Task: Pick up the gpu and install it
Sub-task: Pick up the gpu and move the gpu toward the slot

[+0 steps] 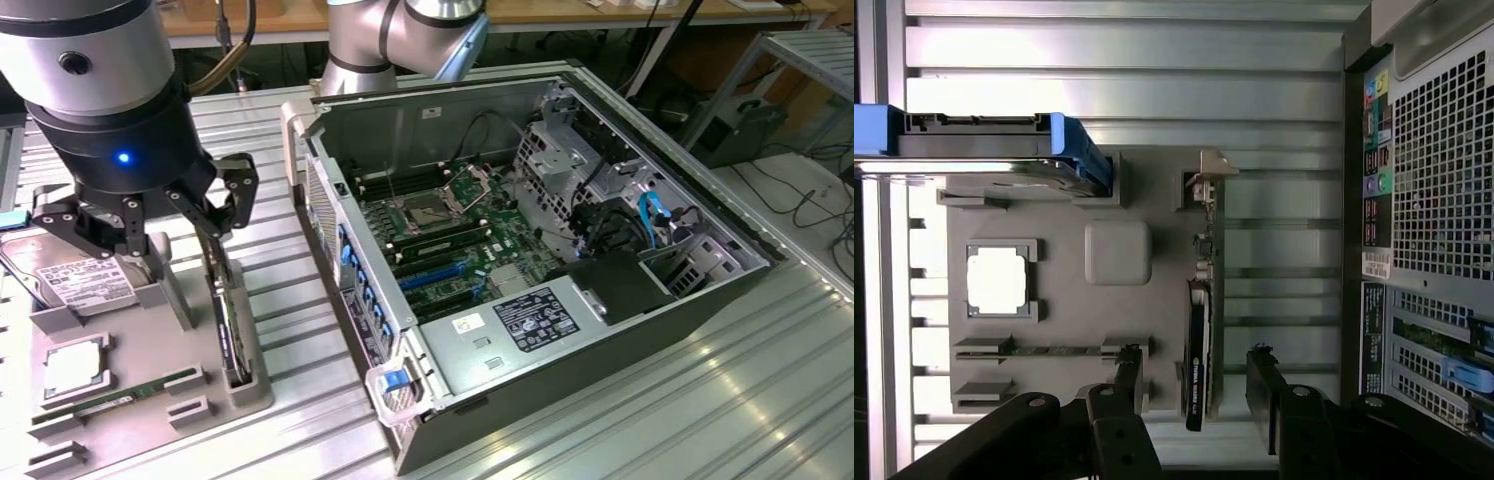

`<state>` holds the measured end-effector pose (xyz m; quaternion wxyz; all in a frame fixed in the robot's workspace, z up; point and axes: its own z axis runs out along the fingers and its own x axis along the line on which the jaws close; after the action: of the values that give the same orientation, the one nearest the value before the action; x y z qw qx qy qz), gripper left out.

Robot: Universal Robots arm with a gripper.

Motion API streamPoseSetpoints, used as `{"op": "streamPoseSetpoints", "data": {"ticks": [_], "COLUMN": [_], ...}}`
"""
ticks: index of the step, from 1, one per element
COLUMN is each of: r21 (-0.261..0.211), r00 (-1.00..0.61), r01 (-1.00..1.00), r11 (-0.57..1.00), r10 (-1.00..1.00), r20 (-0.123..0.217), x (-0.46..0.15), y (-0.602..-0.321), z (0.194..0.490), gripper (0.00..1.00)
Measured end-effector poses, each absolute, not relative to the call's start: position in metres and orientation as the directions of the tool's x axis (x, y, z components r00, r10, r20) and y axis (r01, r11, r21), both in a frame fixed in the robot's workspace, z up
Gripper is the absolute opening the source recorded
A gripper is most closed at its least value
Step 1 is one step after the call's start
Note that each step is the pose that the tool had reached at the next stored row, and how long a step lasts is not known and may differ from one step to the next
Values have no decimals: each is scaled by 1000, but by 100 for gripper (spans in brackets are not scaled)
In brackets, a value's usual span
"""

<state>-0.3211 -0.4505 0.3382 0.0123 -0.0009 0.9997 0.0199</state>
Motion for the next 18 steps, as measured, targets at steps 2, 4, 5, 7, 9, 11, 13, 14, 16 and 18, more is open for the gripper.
{"op": "streamPoseSetpoints", "data": {"ticks": [2, 4, 5, 7, 9, 11, 13, 14, 16, 18], "r21": [40, 40, 40, 40, 40, 40, 40, 40, 40, 40], "r00": [-1000, -1000, -1000, -1000, -1000, -1000, -1000, -1000, -1000, -1000], "r01": [-2, -2, -2, -2, -2, -2, -2, -2, -2, -2], "r11": [999, 999, 999, 999, 999, 999, 999, 999, 999, 999], "r10": [-1, -1, -1, -1, -1, -1, -1, -1, -1, -1], "r20": [-25, -25, -25, -25, -25, -25, -25, -25, -25, -25], "x": [-321, -321, -321, -321, -321, -321, -321, -321, -321, -321], "y": [-451, -451, -451, -451, -451, -451, -451, -451, -451, -451], "z": [337, 336, 335, 334, 333, 332, 331, 330, 329, 328], "gripper": [55, 55, 55, 55, 55, 55, 55, 55, 55, 55]}}
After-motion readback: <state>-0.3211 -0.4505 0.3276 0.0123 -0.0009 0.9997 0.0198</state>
